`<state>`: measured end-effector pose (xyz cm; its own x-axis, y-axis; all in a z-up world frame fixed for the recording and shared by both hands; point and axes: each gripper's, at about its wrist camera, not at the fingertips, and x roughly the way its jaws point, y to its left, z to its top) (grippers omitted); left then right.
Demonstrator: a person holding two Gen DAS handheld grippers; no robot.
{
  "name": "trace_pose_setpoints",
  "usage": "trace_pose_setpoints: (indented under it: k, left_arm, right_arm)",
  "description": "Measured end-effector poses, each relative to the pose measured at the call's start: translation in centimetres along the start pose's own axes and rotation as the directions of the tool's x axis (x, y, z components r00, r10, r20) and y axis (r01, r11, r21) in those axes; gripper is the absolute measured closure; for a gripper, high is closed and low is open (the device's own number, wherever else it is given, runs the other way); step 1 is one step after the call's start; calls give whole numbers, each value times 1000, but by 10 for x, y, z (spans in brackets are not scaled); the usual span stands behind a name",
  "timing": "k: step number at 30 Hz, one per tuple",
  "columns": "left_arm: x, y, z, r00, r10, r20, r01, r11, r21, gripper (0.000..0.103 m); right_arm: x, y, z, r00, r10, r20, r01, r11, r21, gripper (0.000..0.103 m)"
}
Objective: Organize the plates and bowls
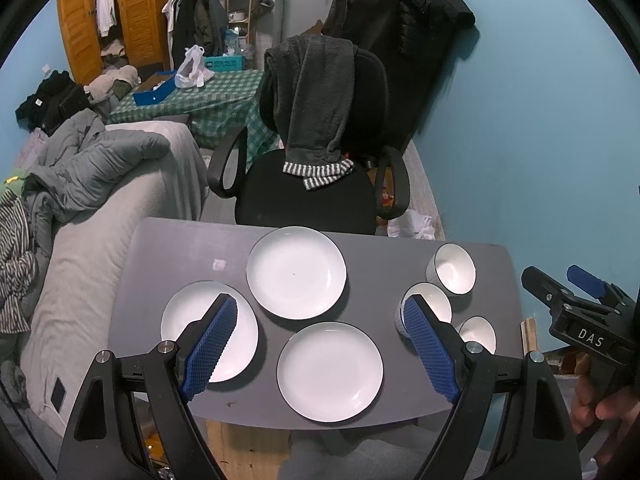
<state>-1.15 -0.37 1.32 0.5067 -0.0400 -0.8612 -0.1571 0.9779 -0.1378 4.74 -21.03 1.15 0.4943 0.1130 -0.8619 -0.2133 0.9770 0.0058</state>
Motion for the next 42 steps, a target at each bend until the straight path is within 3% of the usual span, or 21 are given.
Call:
trace_pose_setpoints:
  k: [42]
  left_arm:
    - [0, 4, 1, 1000, -17, -15, 17, 1000, -14, 16]
  right_arm:
    - [-3, 4, -3, 1000, 7, -4, -7, 1000, -3, 1]
